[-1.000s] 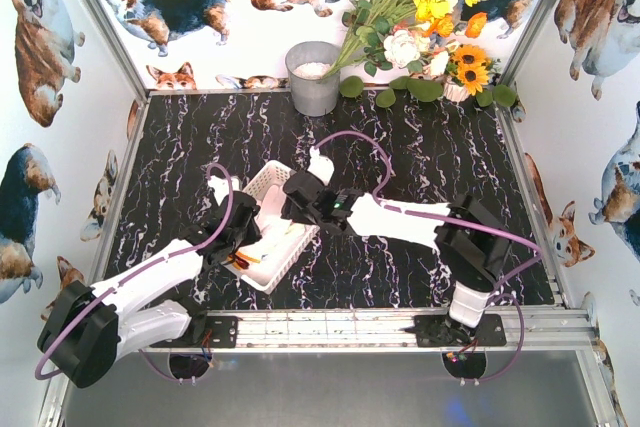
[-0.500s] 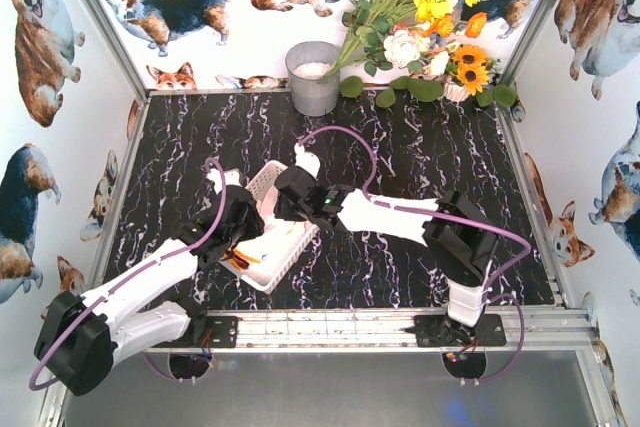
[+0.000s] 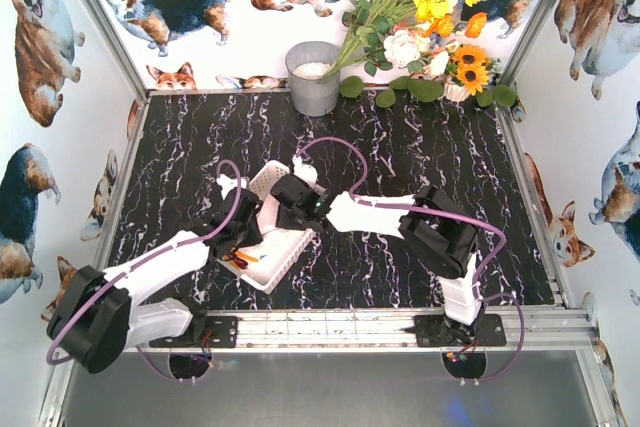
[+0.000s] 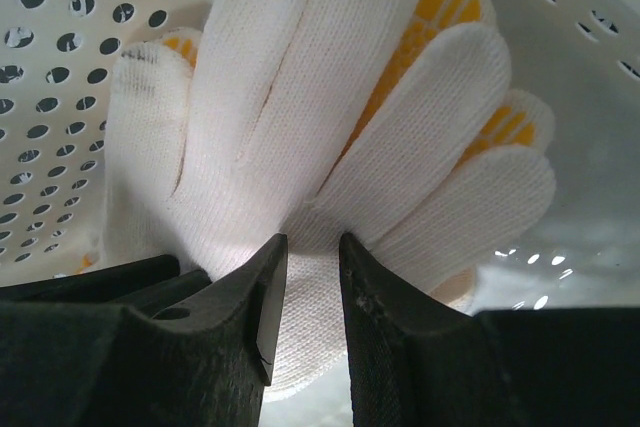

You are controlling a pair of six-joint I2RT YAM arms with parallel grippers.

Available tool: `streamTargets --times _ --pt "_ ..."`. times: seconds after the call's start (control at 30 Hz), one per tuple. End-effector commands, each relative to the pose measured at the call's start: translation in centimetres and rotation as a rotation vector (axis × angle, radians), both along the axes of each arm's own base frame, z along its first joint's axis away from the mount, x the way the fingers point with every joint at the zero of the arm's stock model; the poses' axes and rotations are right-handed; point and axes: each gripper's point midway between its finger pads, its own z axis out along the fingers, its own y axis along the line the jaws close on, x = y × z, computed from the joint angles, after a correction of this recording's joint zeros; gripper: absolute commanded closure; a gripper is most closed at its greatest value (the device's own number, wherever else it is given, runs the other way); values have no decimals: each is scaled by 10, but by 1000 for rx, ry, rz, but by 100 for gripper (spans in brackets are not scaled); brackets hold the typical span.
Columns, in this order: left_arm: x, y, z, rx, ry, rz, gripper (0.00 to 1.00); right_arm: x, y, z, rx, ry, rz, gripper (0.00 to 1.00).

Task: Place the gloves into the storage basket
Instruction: Place the glove in the bin, then move the bin to the center of the board.

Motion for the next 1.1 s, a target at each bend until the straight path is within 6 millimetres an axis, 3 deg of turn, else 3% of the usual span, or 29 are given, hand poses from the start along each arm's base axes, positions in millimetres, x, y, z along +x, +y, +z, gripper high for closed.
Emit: streamTargets --times 0.0,0.4,0.53,0.63,0.73,0.83,0.97,1.07 --pt "-13 9 -25 67 93 -47 82 3 -12 -19 -61 37 -29 70" --pt "-15 -32 -48 -82 135 -139 83 16 -56 -34 -183 56 -58 70" --pt "-8 -46 -49 -115 124 -159 84 20 -68 -32 -192 54 -61 70" --pt "-1 -51 -42 -109 104 -168 84 21 -67 -28 -174 52 -38 69" --pt "9 -50 -24 -94 50 -173 79 21 -57 -18 -138 42 7 68" --pt "18 -48 2 -63 -16 -204 68 25 -47 0 -94 7 39 66" --pt "28 -38 45 20 -107 -260 54 31 -34 49 -24 -75 98 58" --pt "37 -37 88 37 -207 -293 42 34 -36 93 11 -155 113 52"
